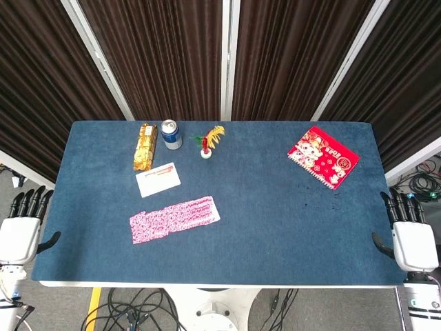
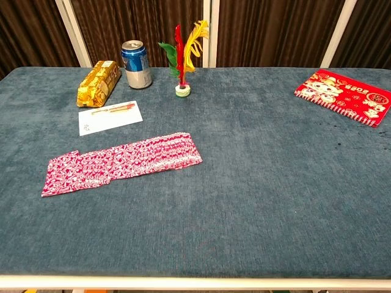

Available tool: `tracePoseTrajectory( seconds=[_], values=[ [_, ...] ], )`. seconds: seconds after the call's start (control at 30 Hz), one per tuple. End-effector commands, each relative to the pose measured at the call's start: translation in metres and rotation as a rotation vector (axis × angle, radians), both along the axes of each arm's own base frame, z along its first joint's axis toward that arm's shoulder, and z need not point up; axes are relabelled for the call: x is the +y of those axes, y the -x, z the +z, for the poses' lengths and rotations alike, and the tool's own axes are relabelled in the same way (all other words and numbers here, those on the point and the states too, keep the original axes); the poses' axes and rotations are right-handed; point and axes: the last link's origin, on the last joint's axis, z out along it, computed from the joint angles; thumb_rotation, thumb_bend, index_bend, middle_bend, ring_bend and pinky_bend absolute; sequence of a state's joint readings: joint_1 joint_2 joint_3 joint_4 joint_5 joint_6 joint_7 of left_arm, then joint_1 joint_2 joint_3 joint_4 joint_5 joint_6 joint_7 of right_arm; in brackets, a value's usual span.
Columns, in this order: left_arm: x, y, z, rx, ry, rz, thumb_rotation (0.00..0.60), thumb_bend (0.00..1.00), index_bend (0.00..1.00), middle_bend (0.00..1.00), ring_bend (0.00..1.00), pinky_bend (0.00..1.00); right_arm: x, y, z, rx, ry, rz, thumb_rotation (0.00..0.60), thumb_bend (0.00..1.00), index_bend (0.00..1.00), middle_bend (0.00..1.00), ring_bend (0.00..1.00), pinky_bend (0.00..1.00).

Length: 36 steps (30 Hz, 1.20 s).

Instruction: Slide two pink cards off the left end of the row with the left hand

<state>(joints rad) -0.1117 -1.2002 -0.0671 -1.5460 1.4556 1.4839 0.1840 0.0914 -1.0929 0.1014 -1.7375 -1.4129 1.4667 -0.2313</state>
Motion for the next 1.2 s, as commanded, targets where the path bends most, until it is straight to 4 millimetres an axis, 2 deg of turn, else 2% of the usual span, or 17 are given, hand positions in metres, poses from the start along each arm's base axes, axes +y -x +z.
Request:
tracePoseTrajectory(
  seconds=[0.03, 0.4, 0.77, 0.9, 0.97, 1.0, 1.07, 1.13, 1.2],
  values=[
    [-0.001, 0.001, -0.001, -0.005, 0.004, 0.005, 0.600, 0.21, 0.05, 0.01, 0.00, 0.07, -0.002, -0.001, 0.001, -0.002, 0.000, -0.002, 0.600, 0.21, 0.00, 0.00, 0.00, 0.00],
    [-0.001, 0.002, -0.002, -0.020, 0.016, -0.001, 0.600, 0.21, 0.05, 0.02, 0.00, 0.07, -0.004, -0.004, 0.002, -0.010, 0.002, 0.004, 0.600, 0.21, 0.00, 0.00, 0.00, 0.00],
    [0.003, 0.006, -0.013, -0.067, 0.082, -0.051, 0.600, 0.21, 0.05, 0.02, 0.00, 0.07, -0.007, -0.005, 0.001, -0.011, 0.011, 0.033, 0.600, 0.23, 0.00, 0.00, 0.00, 0.00],
    [0.009, 0.010, -0.012, -0.074, 0.101, -0.052, 0.600, 0.21, 0.05, 0.04, 0.01, 0.13, -0.009, -0.005, 0.000, -0.012, 0.018, 0.031, 0.600, 0.23, 0.00, 0.00, 0.00, 0.00],
    [0.011, 0.009, -0.013, -0.065, 0.116, -0.061, 0.600, 0.21, 0.05, 0.07, 0.06, 0.20, -0.011, -0.005, -0.001, -0.007, 0.015, 0.026, 0.600, 0.23, 0.00, 0.00, 0.00, 0.00],
    [0.013, 0.008, -0.013, -0.061, 0.122, -0.065, 0.600, 0.22, 0.06, 0.10, 0.12, 0.26, -0.011, -0.005, -0.001, -0.006, 0.014, 0.023, 0.600, 0.23, 0.00, 0.00, 0.00, 0.00],
    [0.014, 0.007, -0.016, -0.057, 0.146, -0.068, 0.600, 0.23, 0.06, 0.21, 0.29, 0.43, -0.013, -0.005, -0.001, -0.005, 0.013, 0.019, 0.600, 0.23, 0.00, 0.00, 0.00, 0.00],
    [0.015, 0.006, -0.019, -0.064, 0.179, -0.059, 0.600, 0.25, 0.06, 0.35, 0.43, 0.55, -0.014, -0.005, -0.002, -0.005, 0.014, 0.017, 0.600, 0.23, 0.00, 0.00, 0.00, 0.00],
    [0.017, 0.006, -0.023, -0.062, 0.219, -0.049, 0.600, 0.28, 0.06, 0.45, 0.52, 0.62, -0.017, -0.006, -0.001, -0.008, 0.019, 0.017, 0.600, 0.23, 0.00, 0.00, 0.00, 0.00]
  ],
)
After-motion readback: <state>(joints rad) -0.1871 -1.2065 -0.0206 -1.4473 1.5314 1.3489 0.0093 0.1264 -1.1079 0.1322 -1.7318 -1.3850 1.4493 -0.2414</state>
